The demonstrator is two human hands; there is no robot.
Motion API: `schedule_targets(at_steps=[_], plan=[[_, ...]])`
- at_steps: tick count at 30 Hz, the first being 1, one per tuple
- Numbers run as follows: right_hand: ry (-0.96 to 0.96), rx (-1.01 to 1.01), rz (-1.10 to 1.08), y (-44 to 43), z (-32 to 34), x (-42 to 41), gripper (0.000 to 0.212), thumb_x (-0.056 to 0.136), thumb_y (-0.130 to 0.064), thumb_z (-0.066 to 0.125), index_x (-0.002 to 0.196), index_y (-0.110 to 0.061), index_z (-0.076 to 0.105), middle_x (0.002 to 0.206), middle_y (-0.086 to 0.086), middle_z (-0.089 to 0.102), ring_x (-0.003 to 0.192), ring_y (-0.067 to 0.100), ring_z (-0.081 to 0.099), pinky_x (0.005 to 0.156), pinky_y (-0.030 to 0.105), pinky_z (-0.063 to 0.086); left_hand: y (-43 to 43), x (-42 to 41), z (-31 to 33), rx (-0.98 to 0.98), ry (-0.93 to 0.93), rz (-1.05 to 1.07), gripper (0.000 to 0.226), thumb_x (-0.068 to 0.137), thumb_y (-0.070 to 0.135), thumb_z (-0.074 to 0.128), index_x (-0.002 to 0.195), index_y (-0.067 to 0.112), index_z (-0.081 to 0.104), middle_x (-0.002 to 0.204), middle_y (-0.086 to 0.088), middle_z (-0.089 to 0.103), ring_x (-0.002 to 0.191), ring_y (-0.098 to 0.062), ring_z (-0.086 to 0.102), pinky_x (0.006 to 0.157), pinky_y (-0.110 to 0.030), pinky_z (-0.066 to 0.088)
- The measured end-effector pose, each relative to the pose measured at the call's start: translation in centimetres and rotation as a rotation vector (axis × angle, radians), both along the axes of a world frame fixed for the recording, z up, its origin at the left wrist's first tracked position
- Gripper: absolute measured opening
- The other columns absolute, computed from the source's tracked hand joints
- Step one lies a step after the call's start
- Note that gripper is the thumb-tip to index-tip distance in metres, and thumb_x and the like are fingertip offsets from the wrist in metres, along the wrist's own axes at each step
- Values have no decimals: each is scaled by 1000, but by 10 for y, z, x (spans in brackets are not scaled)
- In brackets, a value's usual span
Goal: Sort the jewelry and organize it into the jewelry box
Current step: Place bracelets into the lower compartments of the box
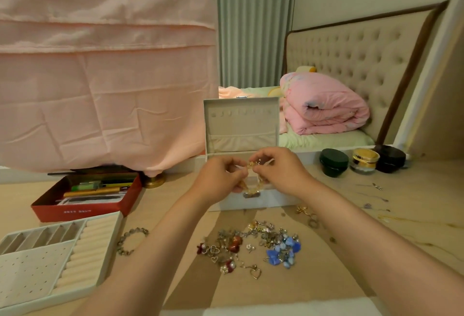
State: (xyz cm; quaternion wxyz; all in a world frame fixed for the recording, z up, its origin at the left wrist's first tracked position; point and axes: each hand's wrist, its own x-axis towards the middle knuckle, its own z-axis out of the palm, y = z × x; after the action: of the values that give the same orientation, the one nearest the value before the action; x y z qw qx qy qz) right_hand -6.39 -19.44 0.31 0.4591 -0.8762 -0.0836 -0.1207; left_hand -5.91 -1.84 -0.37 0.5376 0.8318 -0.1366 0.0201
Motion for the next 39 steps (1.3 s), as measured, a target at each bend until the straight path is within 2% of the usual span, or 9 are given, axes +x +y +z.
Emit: schedule_targets(at_steps=[4, 10, 14, 18, 21, 27, 31, 35, 39], plan=[[-43, -259, -41, -32, 3, 20, 16, 90, -14, 73, 103, -23, 73, 93, -8, 64, 78, 1, 56, 66, 11, 39, -37, 24, -3, 139, -24, 13, 8, 93, 16, 69, 101, 14, 70, 78, -7, 72, 66, -20, 74, 64, -31, 62], [-30, -629, -74, -49, -13, 32, 16, 92, -15, 68, 106, -23, 70, 105, -4, 66, 96, 17, 63, 80, 31, 52, -65, 45, -20, 460, -70, 46, 5, 91, 32, 68, 88, 28, 65, 82, 2, 70, 62, -10, 63, 68, -26, 50], [-28, -818, -62, -50, -18, 32, 18, 92, -24, 68, 107, -33, 74, 106, -3, 66, 99, 19, 60, 83, 32, 49, -65, 44, -25, 610, -52, -6, 15, 94, 34, 64, 102, 26, 72, 83, 5, 72, 62, -10, 66, 73, -32, 56], [-12, -818, -50, -48, -19, 32, 21, 93, -37, 68, 114, -38, 72, 107, -2, 65, 101, 19, 57, 87, 34, 49, -57, 38, -24, 600, -86, -56, 27, 98, 38, 59, 116, 20, 68, 97, 5, 69, 72, -6, 60, 70, -27, 46], [-23, -783, -46, -44, -12, 26, 26, 94, -33, 68, 120, -35, 71, 111, -4, 65, 103, 18, 59, 88, 33, 49, -43, 30, -22, 588, -120, -33, 29, 97, 37, 60, 120, 22, 67, 111, 6, 69, 87, -10, 62, 79, -29, 50], [-68, -656, 85, 0, 7, 4, 22, 95, -21, 64, 113, -30, 74, 112, -9, 71, 104, 14, 63, 86, 31, 50, 12, -5, -10, 613, -296, 52, 12, 96, 31, 59, 102, 25, 67, 96, 7, 57, 87, -11, 53, 71, -26, 39], [-48, -594, 248, 59, 11, -20, 20, 96, -22, 63, 110, -29, 75, 111, -10, 72, 96, 10, 65, 88, 32, 53, 70, -33, -10, 732, -221, 134, 8, 95, 32, 59, 95, 26, 64, 98, 5, 60, 89, -15, 57, 75, -32, 47], [-53, -558, 414, 119, 2, -40, 20, 94, -18, 65, 105, -29, 77, 106, -13, 73, 93, 6, 64, 85, 28, 52, 121, -54, -17, 932, -47, 221, 18, 98, 32, 58, 115, 30, 63, 115, 3, 57, 104, -17, 56, 94, -33, 51], [6, -627, 520, 169, -16, -48, 25, 94, -14, 63, 111, -29, 76, 109, -8, 72, 94, 14, 65, 87, 35, 55, 160, -72, -22, 1077, 4, 247, 22, 95, 29, 62, 117, 35, 64, 118, 4, 58, 110, -19, 53, 100, -36, 48]])
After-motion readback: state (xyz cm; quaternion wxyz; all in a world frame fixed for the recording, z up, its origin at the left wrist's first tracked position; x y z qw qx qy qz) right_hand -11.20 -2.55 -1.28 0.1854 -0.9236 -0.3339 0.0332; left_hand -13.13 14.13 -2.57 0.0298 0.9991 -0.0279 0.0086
